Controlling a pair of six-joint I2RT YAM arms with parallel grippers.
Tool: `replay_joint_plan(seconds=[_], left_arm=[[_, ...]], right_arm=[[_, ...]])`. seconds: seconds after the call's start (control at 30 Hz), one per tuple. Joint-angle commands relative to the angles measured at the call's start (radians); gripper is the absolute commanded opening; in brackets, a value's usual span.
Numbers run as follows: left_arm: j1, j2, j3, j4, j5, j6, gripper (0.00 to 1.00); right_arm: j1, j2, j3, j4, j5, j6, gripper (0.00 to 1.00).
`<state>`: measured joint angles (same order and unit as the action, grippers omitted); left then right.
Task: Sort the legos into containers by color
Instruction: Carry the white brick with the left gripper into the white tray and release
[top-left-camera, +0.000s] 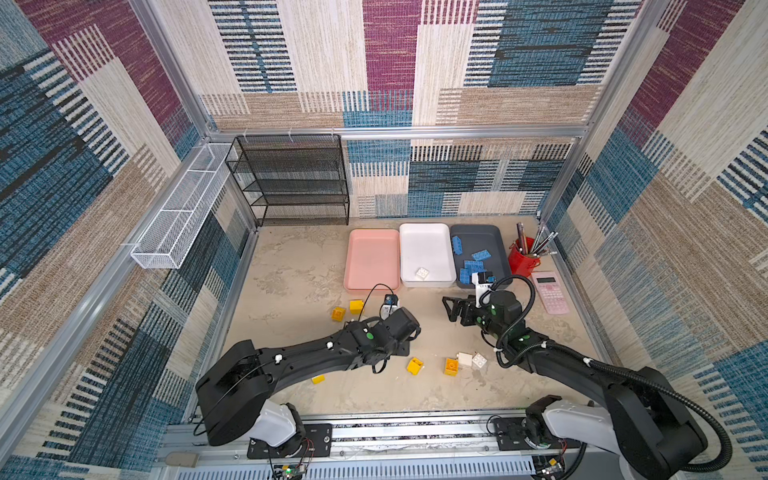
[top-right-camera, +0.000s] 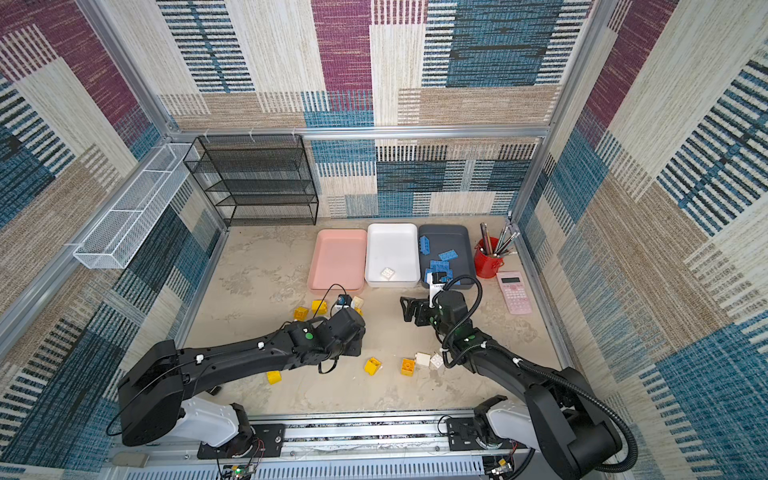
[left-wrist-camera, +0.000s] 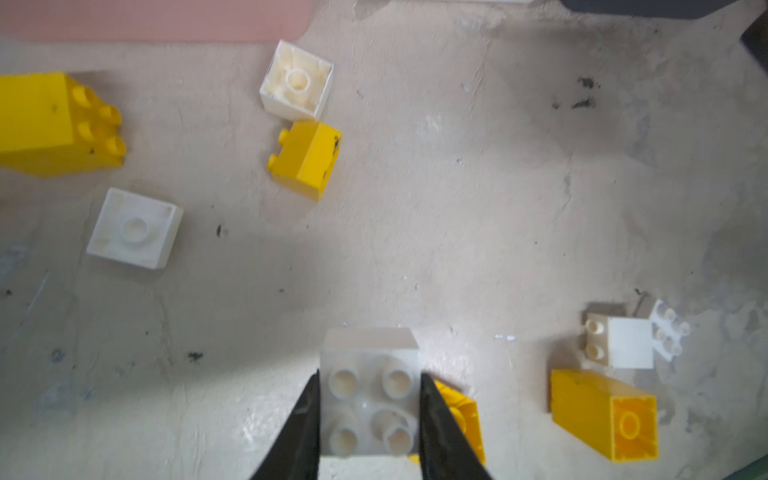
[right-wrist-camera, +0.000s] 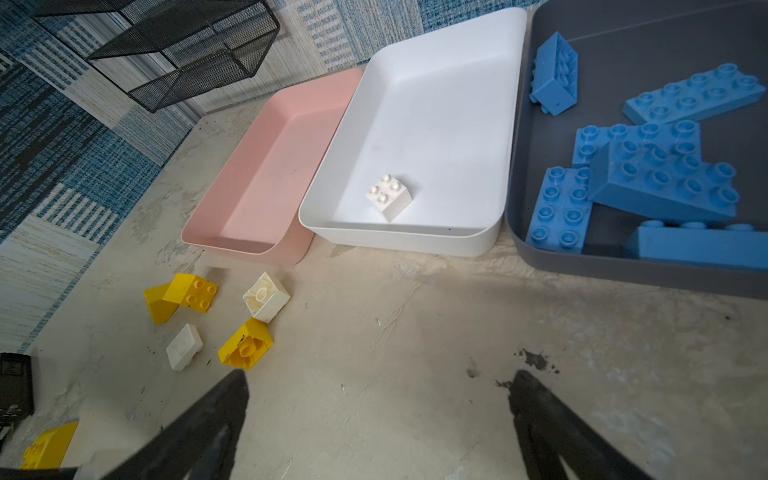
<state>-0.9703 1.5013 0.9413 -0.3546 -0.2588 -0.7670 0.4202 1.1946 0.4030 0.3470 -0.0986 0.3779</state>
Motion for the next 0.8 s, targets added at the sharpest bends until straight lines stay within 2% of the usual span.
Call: replay_joint_plan(seconds=[0.0,0.43,0.77], left_arm=[[0.047,0.064,0.082,0.037,0.080,0.108,0.31],[0.204,0.502,0.604,-0.029,0.216,0.254,0.31],[0.282,0.735,0.942,-0.125,0.237,0.307,0.32]], right_arm=[[0.002,-0.003,-0.009,0.067,-0.022,0.026,0.99],[0.001,-0.039,-0.042,0.105,-0.042,0.062,0.99],[0.001,-0.082,-0.049,0.093,-0.055,0.062,0.99]])
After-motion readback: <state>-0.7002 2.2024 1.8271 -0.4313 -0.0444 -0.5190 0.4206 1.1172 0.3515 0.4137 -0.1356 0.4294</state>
